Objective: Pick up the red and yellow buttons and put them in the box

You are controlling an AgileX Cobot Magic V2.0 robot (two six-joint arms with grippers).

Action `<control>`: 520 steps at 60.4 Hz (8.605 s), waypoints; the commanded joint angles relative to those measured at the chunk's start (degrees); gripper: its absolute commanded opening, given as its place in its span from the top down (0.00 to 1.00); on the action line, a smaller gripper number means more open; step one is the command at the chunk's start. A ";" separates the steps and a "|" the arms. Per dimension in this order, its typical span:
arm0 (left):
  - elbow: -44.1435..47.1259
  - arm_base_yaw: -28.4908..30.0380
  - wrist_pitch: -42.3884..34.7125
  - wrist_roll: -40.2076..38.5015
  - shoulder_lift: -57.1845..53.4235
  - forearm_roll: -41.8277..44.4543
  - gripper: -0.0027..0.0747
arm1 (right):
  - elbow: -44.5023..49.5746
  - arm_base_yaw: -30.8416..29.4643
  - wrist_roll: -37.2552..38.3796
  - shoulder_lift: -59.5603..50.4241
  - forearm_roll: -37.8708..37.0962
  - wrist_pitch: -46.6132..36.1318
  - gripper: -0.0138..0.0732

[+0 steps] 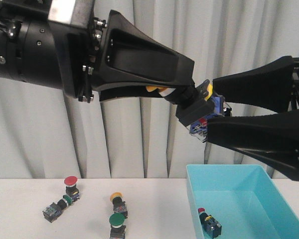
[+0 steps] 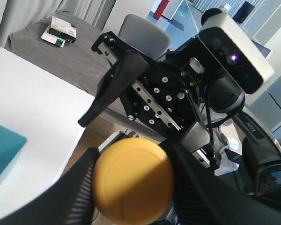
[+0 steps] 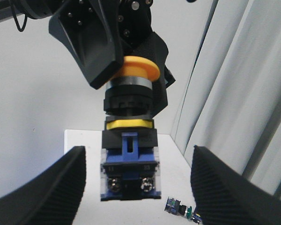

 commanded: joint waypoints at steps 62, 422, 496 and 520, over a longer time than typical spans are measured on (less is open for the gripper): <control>-1.44 -0.30 -1.20 0.33 -2.18 -5.38 0.89 | -1.69 -0.13 -0.12 -0.76 2.95 1.17 0.81; 55.87 -0.30 -31.45 -9.07 -36.65 42.34 0.97 | 44.95 -0.19 40.66 -27.26 -39.95 -37.58 0.85; 113.46 28.80 -72.80 -3.43 -90.00 53.24 0.97 | 44.95 -0.19 40.66 -27.26 -39.95 -37.41 0.85; 113.46 30.14 -72.80 -2.81 -89.87 52.94 0.97 | 44.95 -0.19 40.66 -27.26 -39.95 -37.40 0.85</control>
